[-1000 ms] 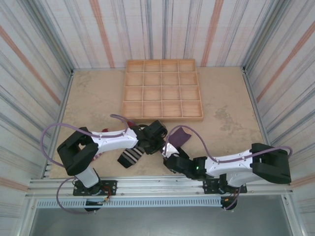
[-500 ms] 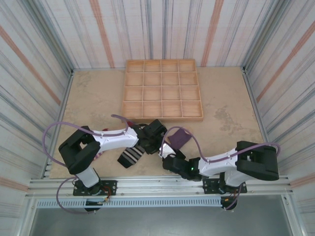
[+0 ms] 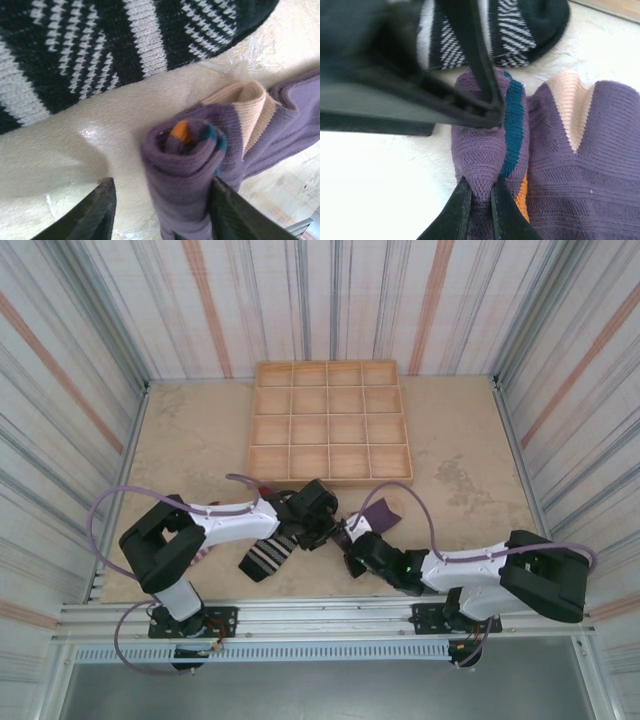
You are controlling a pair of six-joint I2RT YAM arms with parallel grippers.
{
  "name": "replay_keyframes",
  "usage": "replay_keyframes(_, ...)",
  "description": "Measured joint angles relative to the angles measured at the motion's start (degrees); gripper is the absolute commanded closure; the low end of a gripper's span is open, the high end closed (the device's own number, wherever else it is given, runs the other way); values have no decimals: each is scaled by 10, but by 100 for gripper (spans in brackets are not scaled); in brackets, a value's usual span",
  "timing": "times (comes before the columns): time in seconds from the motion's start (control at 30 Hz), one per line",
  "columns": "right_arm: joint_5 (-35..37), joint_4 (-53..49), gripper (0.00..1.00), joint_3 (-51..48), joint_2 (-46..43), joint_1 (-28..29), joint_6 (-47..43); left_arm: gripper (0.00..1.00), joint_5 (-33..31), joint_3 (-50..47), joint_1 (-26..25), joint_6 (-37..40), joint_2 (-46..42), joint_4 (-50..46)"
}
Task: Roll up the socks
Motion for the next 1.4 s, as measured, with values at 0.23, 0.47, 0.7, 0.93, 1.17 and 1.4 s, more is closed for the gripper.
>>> replay_keyframes(0.23,-178,58,100,-37,-19,-125,70,34,-1,0,0,23,-9,18)
replay_keyframes(0.47,-340,126,100,-60,10,-244,139,38,-15,0,-2,45,-11,39)
replay_keyframes(0.7,-424,188,100,-89,29,-306,210,45,-27,0,-5,68,-10,46)
replay_keyframes(0.93,-492,133,100,-96,-5,-381,241,50,-26,11,-6,90,18,63)
replay_keyframes(1.17,-556,178,100,-101,47,-422,258,51,-26,27,-19,105,50,96)
replay_keyframes(1.4,-568,204,100,-111,56,-436,273,57,-25,54,-24,116,82,121)
